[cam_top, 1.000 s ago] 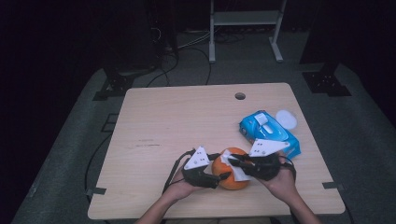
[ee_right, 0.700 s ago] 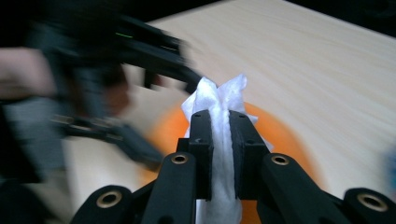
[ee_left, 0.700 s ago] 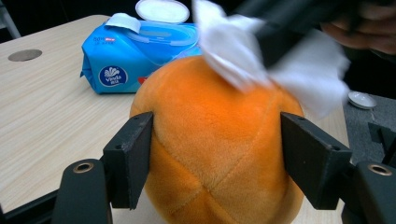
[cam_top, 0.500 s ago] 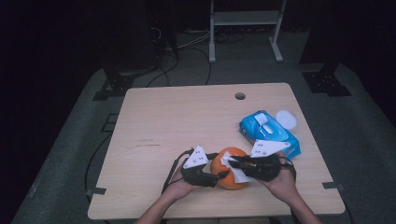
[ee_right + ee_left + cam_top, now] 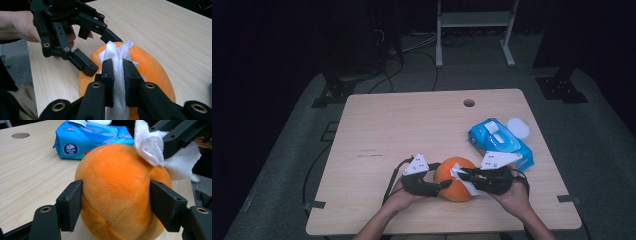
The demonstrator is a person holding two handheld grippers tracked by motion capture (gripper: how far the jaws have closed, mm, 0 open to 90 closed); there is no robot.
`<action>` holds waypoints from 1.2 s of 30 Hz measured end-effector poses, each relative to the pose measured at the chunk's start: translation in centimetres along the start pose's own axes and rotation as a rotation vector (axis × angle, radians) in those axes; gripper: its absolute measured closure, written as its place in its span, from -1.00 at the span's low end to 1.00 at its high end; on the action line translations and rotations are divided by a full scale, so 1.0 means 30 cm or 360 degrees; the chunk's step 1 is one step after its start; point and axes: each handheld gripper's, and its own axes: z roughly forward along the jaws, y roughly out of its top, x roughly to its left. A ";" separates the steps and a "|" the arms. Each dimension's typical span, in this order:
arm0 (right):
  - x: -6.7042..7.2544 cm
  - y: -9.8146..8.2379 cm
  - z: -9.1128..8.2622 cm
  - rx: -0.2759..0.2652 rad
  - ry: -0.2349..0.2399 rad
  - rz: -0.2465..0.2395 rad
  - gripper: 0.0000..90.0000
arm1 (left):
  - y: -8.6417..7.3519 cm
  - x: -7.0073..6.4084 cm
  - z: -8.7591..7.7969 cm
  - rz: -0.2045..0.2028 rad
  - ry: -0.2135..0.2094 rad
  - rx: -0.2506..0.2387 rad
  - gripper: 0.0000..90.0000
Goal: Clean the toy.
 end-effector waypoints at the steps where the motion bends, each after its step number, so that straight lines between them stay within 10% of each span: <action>1: -0.011 -0.003 -0.001 0.0000 0.0002 0.0017 0.77 | 0.000 0.000 -0.001 -0.0007 0.0002 -0.0004 -0.32; 8: -0.081 -0.029 -0.034 -0.0021 -0.0058 0.0141 0.77 | 0.014 -0.020 0.008 0.0051 0.0000 -0.0025 -0.31; 14: -0.063 -0.004 -0.022 0.0002 -0.0035 0.0087 0.77 | 0.021 -0.042 0.007 0.0119 -0.0045 -0.0001 -0.38; 23: -0.026 -0.020 -0.015 0.0061 0.0049 0.0048 0.76 | -0.011 0.003 0.036 -0.0273 -0.0229 0.0133 -0.74; 27: -0.010 -0.005 -0.012 0.0041 0.0038 0.0044 0.76 | 0.002 -0.009 0.015 -0.0168 -0.0204 0.0055 -0.31; 30: 0.000 0.022 -0.048 -0.0037 -0.0025 0.0014 0.77 | 0.048 -0.033 -0.019 0.0094 -0.0066 -0.0055 -0.20; 33: 0.001 0.032 -0.060 -0.0075 -0.0049 0.0008 0.77 | 0.061 -0.058 -0.017 0.0327 0.0057 -0.0007 -0.20; 36: 0.037 0.027 -0.015 -0.0051 -0.0012 -0.0014 0.77 | 0.033 -0.072 0.011 0.0381 0.0049 0.0050 -0.24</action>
